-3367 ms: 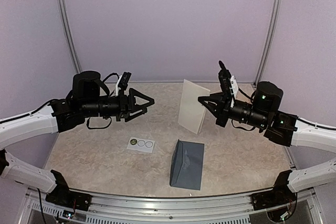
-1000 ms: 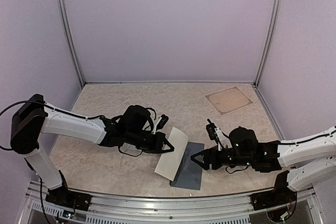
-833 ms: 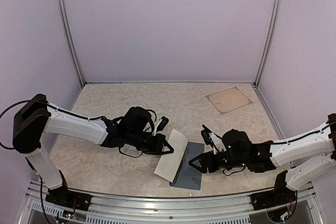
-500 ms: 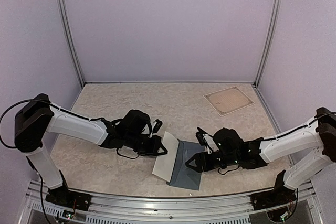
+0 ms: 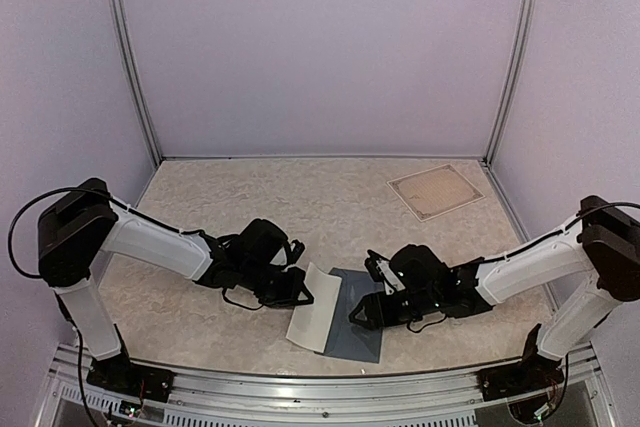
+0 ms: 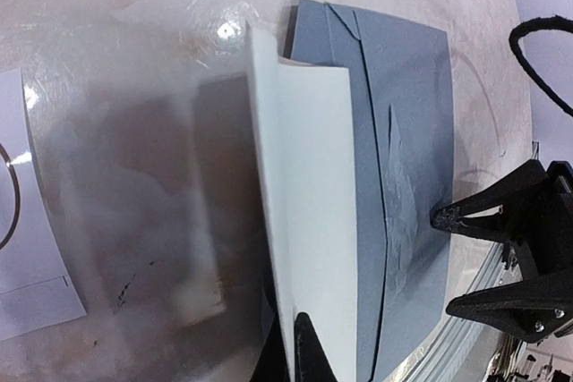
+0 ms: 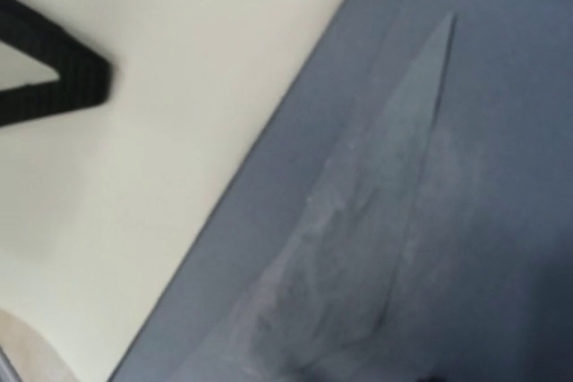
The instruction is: Place the letter into the envelope and seal it
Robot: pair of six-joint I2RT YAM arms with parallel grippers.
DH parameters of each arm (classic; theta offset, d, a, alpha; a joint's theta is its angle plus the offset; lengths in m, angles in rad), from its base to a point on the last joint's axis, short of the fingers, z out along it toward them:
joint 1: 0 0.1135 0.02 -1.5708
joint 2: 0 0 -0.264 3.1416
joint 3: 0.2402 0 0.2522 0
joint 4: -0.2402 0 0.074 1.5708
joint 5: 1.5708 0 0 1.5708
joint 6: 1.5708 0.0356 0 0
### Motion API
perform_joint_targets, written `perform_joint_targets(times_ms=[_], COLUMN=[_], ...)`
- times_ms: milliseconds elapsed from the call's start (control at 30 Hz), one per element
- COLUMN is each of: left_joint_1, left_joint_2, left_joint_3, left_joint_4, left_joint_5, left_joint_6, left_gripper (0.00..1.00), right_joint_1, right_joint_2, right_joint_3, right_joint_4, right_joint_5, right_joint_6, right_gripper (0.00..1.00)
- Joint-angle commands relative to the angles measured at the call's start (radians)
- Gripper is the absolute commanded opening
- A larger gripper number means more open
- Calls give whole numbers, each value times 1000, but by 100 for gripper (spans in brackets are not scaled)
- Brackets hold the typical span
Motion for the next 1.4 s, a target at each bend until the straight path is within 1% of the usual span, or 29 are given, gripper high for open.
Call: perform_joint_targets(times_ms=[0, 267, 633, 767, 900, 1067, 1200, 1367], left_joint_1=[-3, -6, -14, -17, -17, -18, -21, -26], left_joint_2=[24, 35, 66, 65, 58, 55, 58, 59], left_joint_3=[2, -3, 22, 28, 17, 13, 15, 7], left_joint_4=[-4, 41, 89, 55, 49, 53, 59, 76], left_joint_5=[-18, -29, 14, -22, -40, -47, -46, -52], left_joint_6=[-17, -57, -77, -63, -73, -79, -81, -92], left_gripper=[0, 0, 0, 0, 0, 0, 0, 0], right_joint_1=[-10, -10, -18, -20, -29, -44, -62, -70], right_joint_2=[36, 52, 51, -15, -137, -221, -206, -119], right_joint_3=[25, 34, 23, 6, -55, -119, -146, -128], right_joint_4=[-41, -45, -42, -53, -69, -92, -60, -29], right_joint_5=[-21, -32, -37, -6, 51, 87, 59, 12], right_joint_6=[4, 2, 13, 22, 84, 153, 171, 164], right_gripper=[57, 56, 55, 55, 60, 61, 61, 58])
